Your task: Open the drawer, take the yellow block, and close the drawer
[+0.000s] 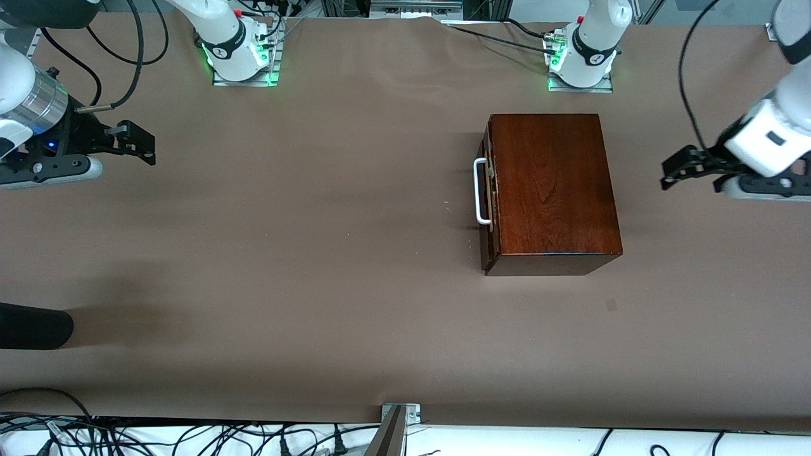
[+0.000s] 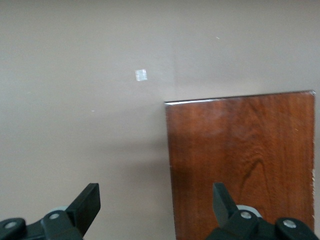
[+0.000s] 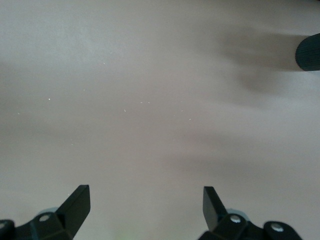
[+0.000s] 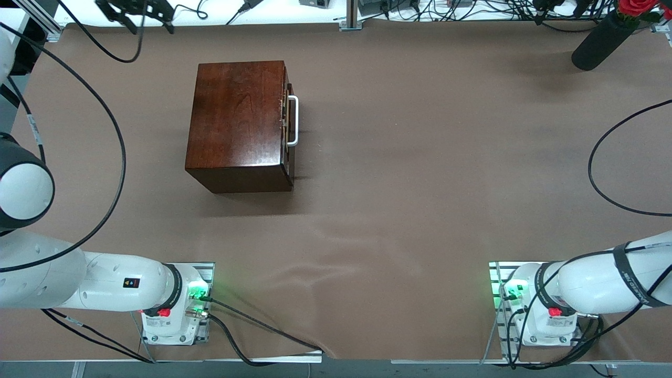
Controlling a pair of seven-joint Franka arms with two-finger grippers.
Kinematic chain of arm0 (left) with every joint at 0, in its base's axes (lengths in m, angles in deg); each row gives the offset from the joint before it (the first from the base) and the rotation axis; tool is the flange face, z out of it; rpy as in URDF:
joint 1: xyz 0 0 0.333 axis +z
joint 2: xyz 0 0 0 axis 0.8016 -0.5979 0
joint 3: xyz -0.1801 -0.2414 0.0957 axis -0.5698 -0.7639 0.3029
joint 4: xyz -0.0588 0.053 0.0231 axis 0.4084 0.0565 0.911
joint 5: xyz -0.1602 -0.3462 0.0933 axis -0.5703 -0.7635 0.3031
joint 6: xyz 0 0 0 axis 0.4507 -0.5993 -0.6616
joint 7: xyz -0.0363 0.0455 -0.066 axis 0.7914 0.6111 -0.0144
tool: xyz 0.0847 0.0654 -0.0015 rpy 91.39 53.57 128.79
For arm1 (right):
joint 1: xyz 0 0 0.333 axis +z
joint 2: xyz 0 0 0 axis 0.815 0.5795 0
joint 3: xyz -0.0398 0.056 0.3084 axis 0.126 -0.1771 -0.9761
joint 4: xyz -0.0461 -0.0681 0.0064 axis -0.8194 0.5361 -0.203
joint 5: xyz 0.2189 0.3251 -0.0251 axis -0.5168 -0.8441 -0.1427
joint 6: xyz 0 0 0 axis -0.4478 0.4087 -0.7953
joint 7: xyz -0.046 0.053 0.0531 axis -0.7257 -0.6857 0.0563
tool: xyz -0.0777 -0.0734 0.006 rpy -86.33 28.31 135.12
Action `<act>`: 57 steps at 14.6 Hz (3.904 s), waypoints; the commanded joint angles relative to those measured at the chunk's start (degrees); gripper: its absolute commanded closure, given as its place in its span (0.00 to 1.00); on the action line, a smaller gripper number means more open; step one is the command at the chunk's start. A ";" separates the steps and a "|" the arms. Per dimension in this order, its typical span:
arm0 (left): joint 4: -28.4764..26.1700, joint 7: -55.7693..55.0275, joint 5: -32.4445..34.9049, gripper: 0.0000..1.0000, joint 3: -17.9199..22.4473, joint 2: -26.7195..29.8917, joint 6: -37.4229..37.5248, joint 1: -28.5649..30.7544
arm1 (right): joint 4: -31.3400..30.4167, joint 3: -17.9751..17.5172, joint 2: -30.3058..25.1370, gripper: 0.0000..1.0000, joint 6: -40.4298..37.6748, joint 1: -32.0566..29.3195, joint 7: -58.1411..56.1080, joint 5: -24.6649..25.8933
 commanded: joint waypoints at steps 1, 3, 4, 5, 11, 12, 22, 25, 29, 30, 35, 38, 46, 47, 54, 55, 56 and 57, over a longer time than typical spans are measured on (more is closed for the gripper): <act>-0.36 -0.42 -3.53 0.00 -4.56 -1.81 0.03 -3.09 | 0.26 0.07 -0.36 0.00 0.12 0.06 0.49 -0.83; 0.51 -1.72 -3.54 0.00 -10.54 -4.00 -1.46 -3.62 | 0.35 0.07 -0.36 0.00 0.30 0.06 0.41 -0.74; 0.60 -5.91 -3.28 0.00 -12.83 -4.62 -2.69 -4.15 | 0.35 0.07 -0.36 0.00 0.30 0.06 0.40 -0.66; 1.21 -10.39 -2.93 0.00 -14.07 -5.32 -3.92 -5.37 | 0.35 0.07 -0.36 0.00 0.38 0.06 0.40 -0.39; 11.93 -26.57 3.22 0.00 -14.26 -18.06 -4.46 -18.91 | 0.44 0.16 -0.27 0.00 0.74 -0.03 0.23 -0.65; 12.12 -29.05 4.27 0.00 -14.26 -18.94 -4.54 -19.79 | 0.44 0.16 -0.27 0.00 0.74 -0.03 0.23 -0.74; 8.43 -46.20 20.44 0.00 -14.35 -27.39 -5.16 -27.53 | 0.35 0.42 -0.19 0.00 0.56 -0.12 0.23 -0.83; 5.63 -46.21 22.90 0.00 -14.35 -27.30 -6.03 -27.01 | 0.26 0.42 -0.19 0.00 0.65 -0.12 0.32 -0.83; 1.93 -48.30 23.36 0.00 -14.35 -26.86 -9.55 -26.74 | 0.35 0.42 0.25 0.00 0.65 -0.38 -0.30 -0.48; 1.40 -49.71 23.36 0.00 -14.52 -26.95 -9.64 -26.74 | 0.35 0.42 0.25 0.00 0.65 -0.47 -0.39 -0.39; -0.97 -53.32 23.36 0.00 -14.52 -27.30 -13.93 -26.74 | 0.35 0.42 0.34 0.00 0.74 -0.56 -0.30 -0.22; -0.72 -53.94 23.09 0.00 -14.61 -28.53 -14.56 -27.35 | 0.44 0.42 0.34 0.00 1.00 -0.47 -0.30 -0.22; 3.40 -55.43 20.89 0.00 -16.80 -32.56 -20.63 -29.11 | 0.44 0.34 0.34 0.00 2.05 -0.38 -0.39 -0.22; 4.72 -57.26 20.81 0.00 -16.89 -33.62 -20.98 -29.81 | 0.44 0.34 0.34 0.00 2.06 -0.38 -0.47 -0.22; 10.78 -58.60 20.89 0.00 -17.42 -36.35 -22.04 -32.89 | 0.44 0.07 0.43 0.00 1.97 0.06 -0.47 0.75; 10.97 -58.60 20.89 0.00 -17.42 -36.44 -22.04 -32.89 | 0.44 -0.01 0.43 0.00 1.97 0.14 -0.47 0.93; 11.24 -58.69 20.89 0.00 -17.42 -36.44 -22.04 -32.98 | 0.44 -0.01 0.60 0.00 1.97 0.14 -0.56 0.93; 11.41 -58.69 20.81 0.00 -17.42 -37.05 -22.04 -33.07 | 0.44 -0.01 0.69 0.00 1.97 0.14 -0.56 0.93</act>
